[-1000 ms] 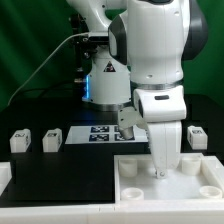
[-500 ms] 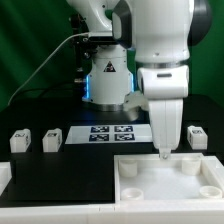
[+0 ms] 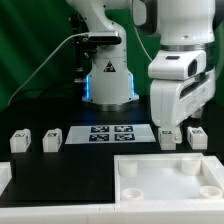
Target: Assemble one leg
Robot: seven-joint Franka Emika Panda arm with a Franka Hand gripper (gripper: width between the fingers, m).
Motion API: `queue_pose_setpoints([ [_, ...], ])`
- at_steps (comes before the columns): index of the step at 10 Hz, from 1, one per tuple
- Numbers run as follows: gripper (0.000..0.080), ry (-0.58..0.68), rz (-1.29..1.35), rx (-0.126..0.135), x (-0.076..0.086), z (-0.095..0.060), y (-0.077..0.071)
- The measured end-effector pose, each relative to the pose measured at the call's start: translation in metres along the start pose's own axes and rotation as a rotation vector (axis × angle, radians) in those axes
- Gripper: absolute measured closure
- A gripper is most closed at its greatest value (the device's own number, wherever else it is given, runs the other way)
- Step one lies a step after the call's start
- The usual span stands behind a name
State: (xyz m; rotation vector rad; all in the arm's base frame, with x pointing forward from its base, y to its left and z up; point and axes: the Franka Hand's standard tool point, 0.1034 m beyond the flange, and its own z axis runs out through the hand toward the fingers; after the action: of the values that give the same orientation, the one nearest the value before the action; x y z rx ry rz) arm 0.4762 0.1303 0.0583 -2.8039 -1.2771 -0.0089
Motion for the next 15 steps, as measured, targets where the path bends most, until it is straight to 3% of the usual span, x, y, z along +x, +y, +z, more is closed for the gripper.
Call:
queue_pose_setpoints([
  [2,0.0151,0.011,0.273,0.034,0.002,0.005,-0.006],
  [7,0.0151,0.005,0.731,0.051,0.005,0.006,-0.012],
  [9,0.0151,-0.052,0.831,0.077,0.024,0.017,-0.048],
  [10,0.0151,-0.045,0.821,0.079,0.034,0.020,-0.056],
  [11,0.0151,-0.066,0.810,0.085,0.031,0.025,-0.061],
  [13,0.0151,-0.279,0.768,0.155,0.011,0.030,-0.059],
  [15,0.0151,-0.432,0.762,0.215,0.007,0.031,-0.058],
])
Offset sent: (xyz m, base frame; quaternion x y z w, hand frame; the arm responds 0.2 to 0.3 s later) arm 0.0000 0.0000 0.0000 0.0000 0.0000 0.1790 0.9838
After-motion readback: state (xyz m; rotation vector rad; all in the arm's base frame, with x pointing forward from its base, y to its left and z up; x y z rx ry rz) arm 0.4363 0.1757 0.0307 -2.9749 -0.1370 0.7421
